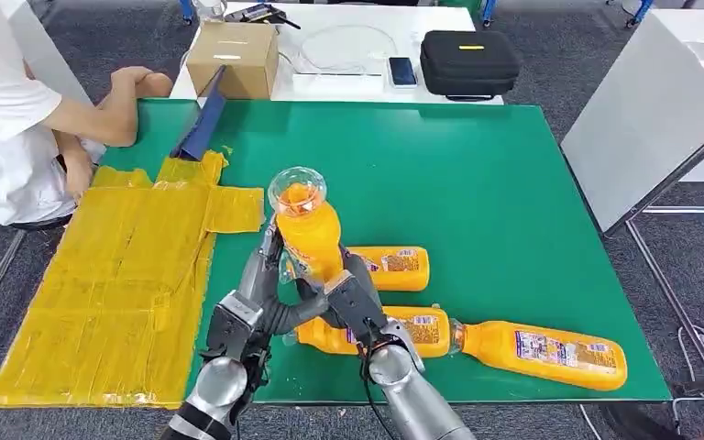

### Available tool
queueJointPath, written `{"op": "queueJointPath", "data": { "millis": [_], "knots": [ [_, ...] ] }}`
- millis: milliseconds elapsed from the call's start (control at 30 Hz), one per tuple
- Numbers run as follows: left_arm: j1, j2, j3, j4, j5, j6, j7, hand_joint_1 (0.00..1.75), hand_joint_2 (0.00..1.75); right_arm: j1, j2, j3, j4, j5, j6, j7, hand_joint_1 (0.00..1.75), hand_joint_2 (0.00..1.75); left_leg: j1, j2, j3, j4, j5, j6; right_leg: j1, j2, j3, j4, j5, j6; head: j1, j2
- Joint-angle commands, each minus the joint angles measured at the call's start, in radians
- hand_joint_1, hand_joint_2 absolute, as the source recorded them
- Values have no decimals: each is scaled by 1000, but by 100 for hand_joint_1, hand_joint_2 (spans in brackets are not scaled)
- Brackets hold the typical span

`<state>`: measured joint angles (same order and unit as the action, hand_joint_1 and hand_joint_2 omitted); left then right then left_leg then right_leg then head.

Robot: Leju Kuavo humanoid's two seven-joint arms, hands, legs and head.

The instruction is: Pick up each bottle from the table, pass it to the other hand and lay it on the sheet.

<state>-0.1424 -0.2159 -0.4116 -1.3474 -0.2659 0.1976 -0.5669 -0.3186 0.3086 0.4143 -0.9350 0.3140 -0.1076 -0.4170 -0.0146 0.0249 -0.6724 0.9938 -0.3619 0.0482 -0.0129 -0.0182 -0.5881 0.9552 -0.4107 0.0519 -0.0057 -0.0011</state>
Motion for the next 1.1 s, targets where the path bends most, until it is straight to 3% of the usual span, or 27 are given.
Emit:
{"op": "queueJointPath", "data": {
  "millis": [33,333,367,400,667,1100],
  "knots": [
    [-26,23,-26,83,-3,-2,5,0,175,-43,-23,71,48,27,-16,4,175,175,1,-1,7,0,-4,-5,0,2,10,0,-3,-3,0,0],
    [-16,17,32,86,19,-22,16,0,175,12,-39,177,-14,137,-51,13,175,175,2,-1,8,1,-4,-4,0,2,11,0,-3,-3,0,0],
    [-14,13,41,84,29,-29,14,103,175,11,-40,183,-10,141,-49,16,175,175,1,-1,3,0,-1,-3,1,1,7,-1,-1,-2,0,0],
    [-14,12,44,82,36,-36,12,175,175,10,-40,185,-8,142,-48,17,175,175,1,-1,5,0,-3,-4,1,2,8,0,-2,-2,-1,0],
    [-14,7,67,80,65,-58,12,175,175,6,-39,186,13,142,-49,15,175,175,2,-2,3,0,-1,-3,1,0,-3,-1,-2,-3,0,0],
    [-4,5,117,52,134,-53,-9,175,175,12,-51,152,-7,113,-65,-2,175,175,1,-2,3,0,-1,-2,0,0,-1,-1,-1,-2,0,0]
  ]
}}
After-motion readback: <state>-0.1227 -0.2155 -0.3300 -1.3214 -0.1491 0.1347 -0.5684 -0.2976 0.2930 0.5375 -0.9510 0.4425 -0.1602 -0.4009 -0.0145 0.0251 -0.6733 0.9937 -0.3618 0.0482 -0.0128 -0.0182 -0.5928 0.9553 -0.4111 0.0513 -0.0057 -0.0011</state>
